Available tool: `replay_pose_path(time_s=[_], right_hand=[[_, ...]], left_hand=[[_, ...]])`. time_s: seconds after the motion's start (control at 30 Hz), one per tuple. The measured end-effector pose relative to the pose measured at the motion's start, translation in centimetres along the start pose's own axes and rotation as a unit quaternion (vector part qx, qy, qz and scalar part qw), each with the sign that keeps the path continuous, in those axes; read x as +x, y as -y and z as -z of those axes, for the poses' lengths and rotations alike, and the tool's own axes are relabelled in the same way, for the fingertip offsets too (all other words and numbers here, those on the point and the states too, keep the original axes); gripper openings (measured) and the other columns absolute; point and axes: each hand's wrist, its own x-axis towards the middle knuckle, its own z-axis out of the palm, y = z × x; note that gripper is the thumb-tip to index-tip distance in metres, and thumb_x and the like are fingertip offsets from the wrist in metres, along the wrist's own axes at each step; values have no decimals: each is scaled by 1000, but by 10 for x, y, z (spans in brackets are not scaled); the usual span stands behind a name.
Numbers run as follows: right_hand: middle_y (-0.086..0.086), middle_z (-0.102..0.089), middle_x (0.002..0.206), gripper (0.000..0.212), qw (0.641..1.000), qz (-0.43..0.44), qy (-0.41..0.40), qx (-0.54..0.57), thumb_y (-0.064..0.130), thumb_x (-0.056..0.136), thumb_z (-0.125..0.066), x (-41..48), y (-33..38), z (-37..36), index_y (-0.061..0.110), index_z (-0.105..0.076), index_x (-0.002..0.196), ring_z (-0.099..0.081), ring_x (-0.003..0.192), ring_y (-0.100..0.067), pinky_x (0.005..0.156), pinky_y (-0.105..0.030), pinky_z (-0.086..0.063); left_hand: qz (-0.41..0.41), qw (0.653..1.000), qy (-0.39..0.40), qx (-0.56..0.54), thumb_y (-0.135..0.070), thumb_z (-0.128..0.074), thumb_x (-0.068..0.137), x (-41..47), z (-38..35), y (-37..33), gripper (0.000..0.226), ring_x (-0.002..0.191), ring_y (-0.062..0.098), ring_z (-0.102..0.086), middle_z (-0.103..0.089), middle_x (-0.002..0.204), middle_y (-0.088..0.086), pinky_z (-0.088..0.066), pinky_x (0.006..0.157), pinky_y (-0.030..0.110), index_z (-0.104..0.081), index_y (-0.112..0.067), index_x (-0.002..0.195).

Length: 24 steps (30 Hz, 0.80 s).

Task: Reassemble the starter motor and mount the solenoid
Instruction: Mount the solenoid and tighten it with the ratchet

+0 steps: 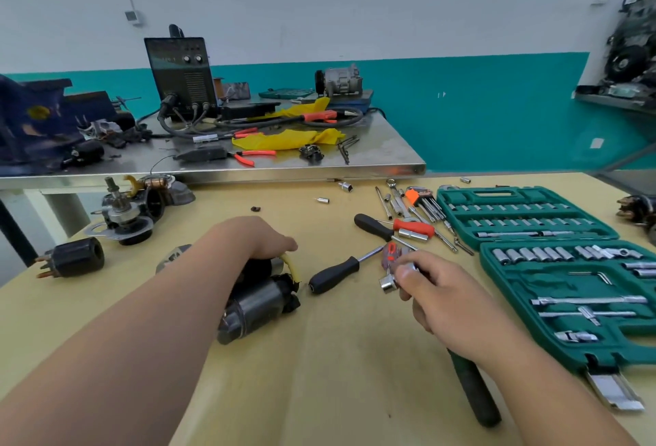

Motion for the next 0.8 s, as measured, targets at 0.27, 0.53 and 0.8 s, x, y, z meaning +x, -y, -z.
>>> replay_pose_path(time_s=[0.27,0.53,0.8], right_hand=[[12,-45,50,12,997,41,47,-38,40,93,-46,-3,13,-14,42,-55,86,-37,42,-3,42,-20,-32],[16,-56,67,5,977,145,118,-105,43,94,-43,10,82,-76,40,-46,92,-48,53,3,46,-16,-33],[9,-54,72,4,936,217,185,-204,42,93,-42,-3,98,-94,42,-38,90,-50,65,0,54,-25,-34]], left_hand=[[-116,961,-189,-166,-53,-62,62,-49,-4,33,42,74,12,-61,-60,83,-10,-53,64,31,-54,-36,100],[-205,840,-306,-398,-43,-66,62,-96,-15,78,32,78,2,-62,-62,90,-17,-57,74,38,-55,-41,92],[-256,793,-357,-422,-44,-63,61,-115,-26,96,32,84,-5,-59,-58,94,-30,-49,70,23,-53,-41,92]])
